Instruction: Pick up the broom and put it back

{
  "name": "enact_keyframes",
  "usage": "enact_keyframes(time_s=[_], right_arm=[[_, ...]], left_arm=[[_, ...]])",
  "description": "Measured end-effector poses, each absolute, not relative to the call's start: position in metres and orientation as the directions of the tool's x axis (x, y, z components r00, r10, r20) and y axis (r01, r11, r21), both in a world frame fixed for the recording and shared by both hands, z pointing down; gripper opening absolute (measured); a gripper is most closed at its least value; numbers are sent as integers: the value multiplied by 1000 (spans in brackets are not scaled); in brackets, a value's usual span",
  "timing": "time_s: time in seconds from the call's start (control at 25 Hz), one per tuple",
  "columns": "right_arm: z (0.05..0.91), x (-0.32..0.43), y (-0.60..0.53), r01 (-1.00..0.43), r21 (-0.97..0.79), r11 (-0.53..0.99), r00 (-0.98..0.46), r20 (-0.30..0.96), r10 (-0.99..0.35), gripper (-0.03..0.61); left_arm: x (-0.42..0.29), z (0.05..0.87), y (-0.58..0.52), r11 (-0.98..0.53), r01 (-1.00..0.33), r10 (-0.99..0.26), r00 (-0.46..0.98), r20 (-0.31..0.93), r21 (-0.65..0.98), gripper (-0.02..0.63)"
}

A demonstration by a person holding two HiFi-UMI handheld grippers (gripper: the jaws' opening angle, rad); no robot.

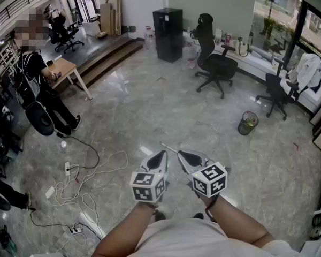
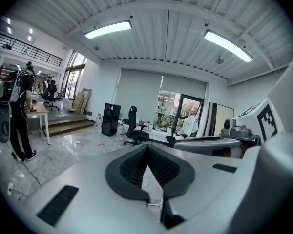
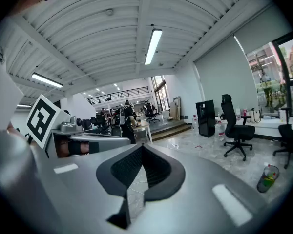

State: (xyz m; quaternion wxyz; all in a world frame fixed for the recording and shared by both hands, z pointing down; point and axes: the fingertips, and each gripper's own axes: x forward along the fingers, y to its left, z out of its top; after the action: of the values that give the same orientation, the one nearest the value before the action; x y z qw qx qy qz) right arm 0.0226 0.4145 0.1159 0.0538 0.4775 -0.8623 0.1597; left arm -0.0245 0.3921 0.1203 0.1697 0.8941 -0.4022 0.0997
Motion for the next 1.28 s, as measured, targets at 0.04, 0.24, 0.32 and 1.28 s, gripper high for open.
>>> enact_keyframes(time_s=[0.04, 0.24, 0.32, 1.28], right_arm=[[116, 23, 415, -841, -223, 494, -538, 246, -806, 2], [120, 21, 417, -840, -224, 494, -540, 246, -805, 2], [120, 21, 418, -841, -227, 491, -537, 247, -806, 0], [114, -3, 403, -869, -217, 444, -489, 240, -839, 3]], left_arm=[[-24, 121, 392, -618, -753, -686, 657, 314, 226, 5], [-27, 123, 394, -614, -753, -687, 657, 311, 236, 3], [-28, 123, 395, -613, -754, -686, 656, 314, 236, 3], [-63, 128, 376, -636, -729, -658, 684, 316, 253, 3]])
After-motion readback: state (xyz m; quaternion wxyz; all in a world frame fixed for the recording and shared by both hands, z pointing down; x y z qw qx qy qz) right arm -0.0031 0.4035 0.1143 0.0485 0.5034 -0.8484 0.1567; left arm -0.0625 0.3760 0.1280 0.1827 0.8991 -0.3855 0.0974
